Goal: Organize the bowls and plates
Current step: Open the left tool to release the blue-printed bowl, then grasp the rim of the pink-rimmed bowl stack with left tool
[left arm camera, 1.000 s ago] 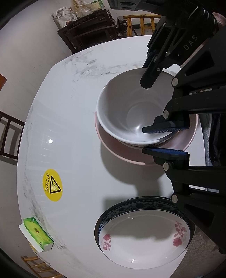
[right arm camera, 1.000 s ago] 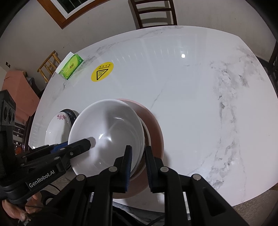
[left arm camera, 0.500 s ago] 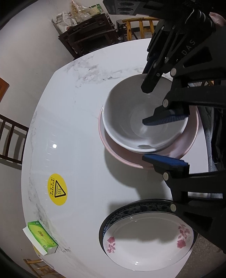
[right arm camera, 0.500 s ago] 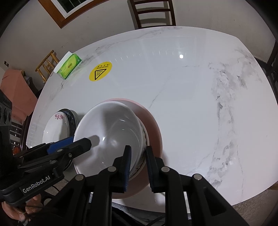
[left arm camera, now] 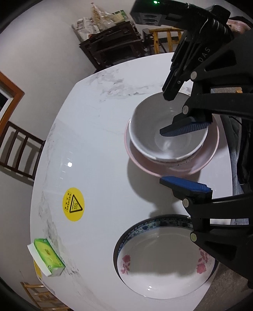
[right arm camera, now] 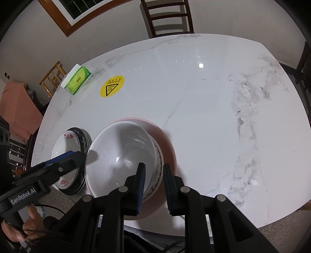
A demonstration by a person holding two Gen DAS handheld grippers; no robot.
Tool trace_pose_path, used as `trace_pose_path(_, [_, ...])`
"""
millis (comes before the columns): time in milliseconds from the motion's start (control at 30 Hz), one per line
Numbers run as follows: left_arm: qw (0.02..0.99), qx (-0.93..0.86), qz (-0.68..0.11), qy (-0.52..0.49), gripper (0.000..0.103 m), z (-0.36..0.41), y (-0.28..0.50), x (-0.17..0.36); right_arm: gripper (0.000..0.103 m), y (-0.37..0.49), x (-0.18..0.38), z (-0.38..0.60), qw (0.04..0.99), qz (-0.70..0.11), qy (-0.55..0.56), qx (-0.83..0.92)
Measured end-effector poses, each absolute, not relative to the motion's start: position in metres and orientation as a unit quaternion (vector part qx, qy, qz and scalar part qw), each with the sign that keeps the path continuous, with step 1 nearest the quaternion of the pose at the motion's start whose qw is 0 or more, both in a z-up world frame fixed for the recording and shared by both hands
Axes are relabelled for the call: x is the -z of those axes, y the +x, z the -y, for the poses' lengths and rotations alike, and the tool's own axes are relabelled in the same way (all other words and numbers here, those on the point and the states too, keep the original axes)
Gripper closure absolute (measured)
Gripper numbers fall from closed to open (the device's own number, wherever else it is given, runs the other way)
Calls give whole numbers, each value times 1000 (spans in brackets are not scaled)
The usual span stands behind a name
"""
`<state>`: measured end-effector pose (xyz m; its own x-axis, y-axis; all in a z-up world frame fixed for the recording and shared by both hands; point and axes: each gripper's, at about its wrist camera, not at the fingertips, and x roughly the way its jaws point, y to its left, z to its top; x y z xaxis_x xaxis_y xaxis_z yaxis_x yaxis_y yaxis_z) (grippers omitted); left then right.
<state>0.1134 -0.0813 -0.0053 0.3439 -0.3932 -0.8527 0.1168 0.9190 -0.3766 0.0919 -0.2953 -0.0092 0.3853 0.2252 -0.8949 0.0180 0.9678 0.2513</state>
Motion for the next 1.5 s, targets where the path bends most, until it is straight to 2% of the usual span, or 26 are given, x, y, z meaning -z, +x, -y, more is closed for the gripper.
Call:
trace_pose_path(300, [809, 135, -551, -156, 59, 56, 114, 4, 83, 87, 2, 306, 827, -547, 116, -51])
trace_pose_path(1500, [769, 92, -614, -152, 58, 60, 113, 53, 83, 89, 40, 312, 803, -584, 118, -27])
